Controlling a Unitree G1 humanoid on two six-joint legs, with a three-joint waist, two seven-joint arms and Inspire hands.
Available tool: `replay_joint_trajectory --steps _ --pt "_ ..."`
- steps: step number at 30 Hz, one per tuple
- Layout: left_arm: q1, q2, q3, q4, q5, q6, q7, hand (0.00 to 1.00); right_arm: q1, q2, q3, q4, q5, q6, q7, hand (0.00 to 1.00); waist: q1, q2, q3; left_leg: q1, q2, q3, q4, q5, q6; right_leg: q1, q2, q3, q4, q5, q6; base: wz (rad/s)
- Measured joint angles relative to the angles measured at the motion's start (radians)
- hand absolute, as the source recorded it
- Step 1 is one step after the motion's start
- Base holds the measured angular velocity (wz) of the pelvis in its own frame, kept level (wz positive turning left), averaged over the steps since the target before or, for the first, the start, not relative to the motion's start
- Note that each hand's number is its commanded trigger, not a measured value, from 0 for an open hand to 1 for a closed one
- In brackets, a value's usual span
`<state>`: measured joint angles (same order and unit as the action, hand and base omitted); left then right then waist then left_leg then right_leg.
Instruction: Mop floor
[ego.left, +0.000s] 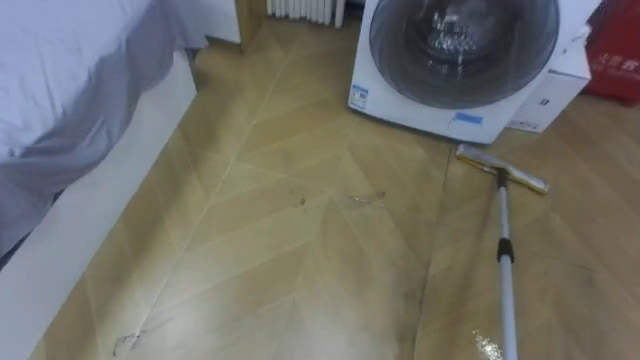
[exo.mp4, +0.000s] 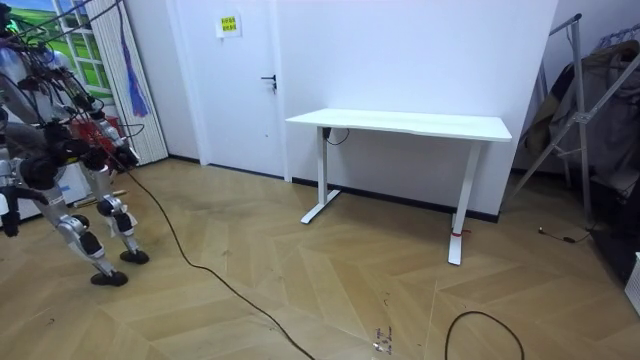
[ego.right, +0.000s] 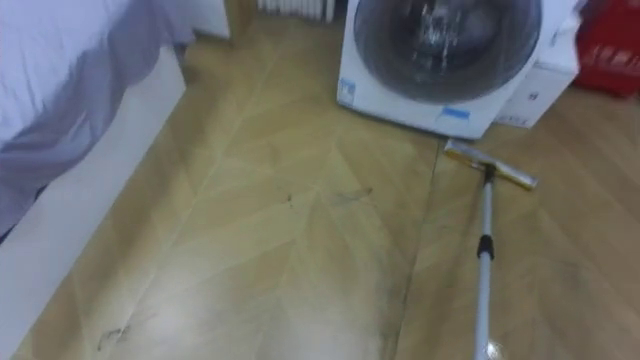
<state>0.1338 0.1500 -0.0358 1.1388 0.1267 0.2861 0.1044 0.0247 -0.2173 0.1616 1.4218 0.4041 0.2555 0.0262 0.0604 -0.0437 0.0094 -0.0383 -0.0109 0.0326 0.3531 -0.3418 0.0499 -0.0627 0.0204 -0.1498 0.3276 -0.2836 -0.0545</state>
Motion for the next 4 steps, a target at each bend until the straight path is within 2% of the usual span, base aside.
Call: replay_joint_trajectory --steps 4 --pt "0.026 -0.004 0.054 0.0 0.044 0.031 -0.001 0.0 0.04 0.006 -0.021 0.006 -0.104 0.009 0.001 1.0 -0.028 -0.003 -0.0062 0.093 0.0 0.006 -0.06 0.013 -0.008 0.086 0.006 0.001 -0.058 0.003 -0.001 -0.05"
